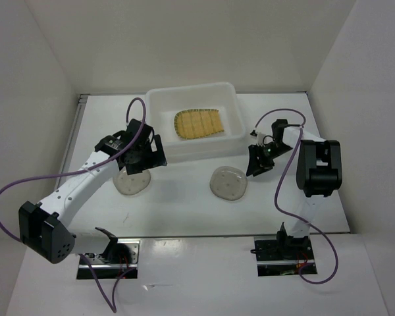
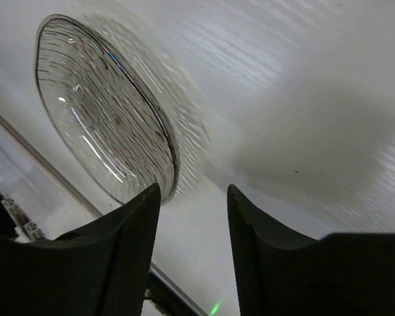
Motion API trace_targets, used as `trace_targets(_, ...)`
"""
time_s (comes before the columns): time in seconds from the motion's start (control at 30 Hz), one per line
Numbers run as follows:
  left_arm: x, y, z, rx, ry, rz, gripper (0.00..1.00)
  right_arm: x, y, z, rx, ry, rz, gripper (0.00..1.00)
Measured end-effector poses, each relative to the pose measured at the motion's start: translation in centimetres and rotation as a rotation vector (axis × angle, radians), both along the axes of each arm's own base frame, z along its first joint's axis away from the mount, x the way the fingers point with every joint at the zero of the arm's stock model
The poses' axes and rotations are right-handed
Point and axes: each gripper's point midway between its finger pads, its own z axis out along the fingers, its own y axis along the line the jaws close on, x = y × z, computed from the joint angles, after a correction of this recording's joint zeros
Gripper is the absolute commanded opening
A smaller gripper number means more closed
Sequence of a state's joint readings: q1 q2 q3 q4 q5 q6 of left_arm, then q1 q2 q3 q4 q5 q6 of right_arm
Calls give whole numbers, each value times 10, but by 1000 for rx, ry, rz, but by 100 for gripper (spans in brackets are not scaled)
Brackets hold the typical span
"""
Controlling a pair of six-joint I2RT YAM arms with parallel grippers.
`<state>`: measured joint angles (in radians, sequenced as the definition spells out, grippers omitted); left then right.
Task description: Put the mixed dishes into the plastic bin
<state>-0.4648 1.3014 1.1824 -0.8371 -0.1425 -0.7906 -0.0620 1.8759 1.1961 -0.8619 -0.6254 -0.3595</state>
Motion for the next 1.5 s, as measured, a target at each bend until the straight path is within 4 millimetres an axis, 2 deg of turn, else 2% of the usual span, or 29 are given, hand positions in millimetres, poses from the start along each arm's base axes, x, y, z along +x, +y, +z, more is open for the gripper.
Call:
trace_targets(0.07,0,0,0,0,0,0,100,-4,9,-3,10,19,19,63)
trace_targets(0.1,0,0,0,-1,-1,1,100,-5,11,-5,14,27,23,64)
trace_targets(0.37,-7,7,-3,-1,6,17,100,-14,26,-9,77,85,45,66)
trace_targets(0.57,-12,9,3,-20,-7,37,100,-23,41,-11,111,127,83,54)
trace_targets(0.73,-20,12,3,-29,1,55,100,-28,48,-18,123,163,103,31)
trace_targets(0.8,-21,13,2,-28,5,57,100,-30,48,-21,124,174,104,17)
trace_targets(0.93,-22,13,3,-27,5,58,100,-30,46,-25,107,177,105,1)
trace_targets(1.1,-24,14,2,-23,13,58,100,-27,38,-25,92,178,73,0)
trace_targets(1.23,-28,16,4,-22,12,59,100,-16,5,-19,72,129,7,0)
trace_targets(1.37,-36,22,12,-27,-5,64,100,-16,-21,-1,91,62,-8,0)
trace_targets(1.5,-48,27,18,-38,-16,74,99,-19,-23,42,142,-70,79,0)
